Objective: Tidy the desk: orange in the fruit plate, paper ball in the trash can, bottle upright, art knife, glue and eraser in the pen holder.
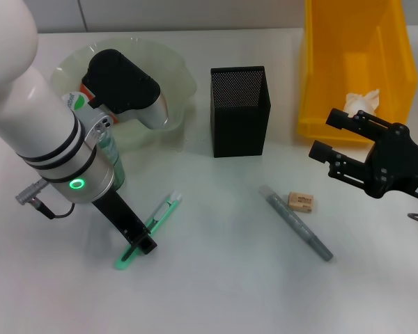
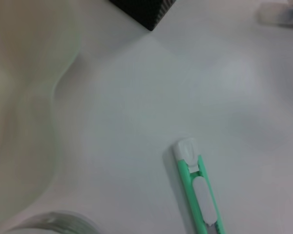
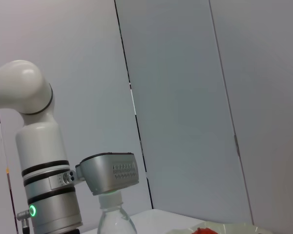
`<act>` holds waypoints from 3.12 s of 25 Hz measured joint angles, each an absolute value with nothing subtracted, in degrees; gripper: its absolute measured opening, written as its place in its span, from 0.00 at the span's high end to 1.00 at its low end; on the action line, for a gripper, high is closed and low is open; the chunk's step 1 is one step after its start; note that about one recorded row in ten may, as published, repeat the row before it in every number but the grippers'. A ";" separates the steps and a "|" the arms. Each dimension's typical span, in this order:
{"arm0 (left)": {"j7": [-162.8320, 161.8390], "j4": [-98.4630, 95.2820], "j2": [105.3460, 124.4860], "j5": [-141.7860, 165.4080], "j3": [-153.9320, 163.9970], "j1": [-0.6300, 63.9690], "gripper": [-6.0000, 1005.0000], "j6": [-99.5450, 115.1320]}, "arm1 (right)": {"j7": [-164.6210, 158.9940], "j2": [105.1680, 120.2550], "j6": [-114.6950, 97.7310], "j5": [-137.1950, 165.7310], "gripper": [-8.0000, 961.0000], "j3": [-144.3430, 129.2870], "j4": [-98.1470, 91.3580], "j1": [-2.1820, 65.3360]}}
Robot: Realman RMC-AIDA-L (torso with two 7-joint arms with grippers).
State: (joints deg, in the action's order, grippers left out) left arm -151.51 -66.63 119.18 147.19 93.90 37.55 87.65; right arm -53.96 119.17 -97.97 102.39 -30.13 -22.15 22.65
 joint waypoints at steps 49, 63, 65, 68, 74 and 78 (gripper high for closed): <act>-151.11 -67.45 119.18 148.45 94.20 37.76 0.79 87.06 | -53.96 119.18 -97.77 102.39 0.28 -29.80 -22.15 23.02; -145.41 -79.91 118.84 139.09 91.88 34.10 0.80 87.50 | -53.96 119.18 -98.09 99.58 0.28 -29.27 -22.15 21.37; -143.47 -82.31 118.86 136.43 90.68 33.04 0.80 87.25 | -53.96 119.18 -98.12 98.49 0.28 -29.18 -22.15 20.59; -138.80 -83.77 118.87 129.59 87.77 32.11 0.80 87.02 | -53.96 119.18 -98.13 96.64 0.28 -29.11 -22.15 19.54; -128.25 -83.75 118.78 116.87 83.22 30.14 0.80 84.72 | -54.40 119.22 -98.10 95.84 0.28 -29.09 -21.67 18.98; -121.76 -83.37 118.97 112.70 84.47 28.11 0.80 77.60 | -54.37 119.13 -97.89 95.82 0.28 -29.09 -20.95 19.01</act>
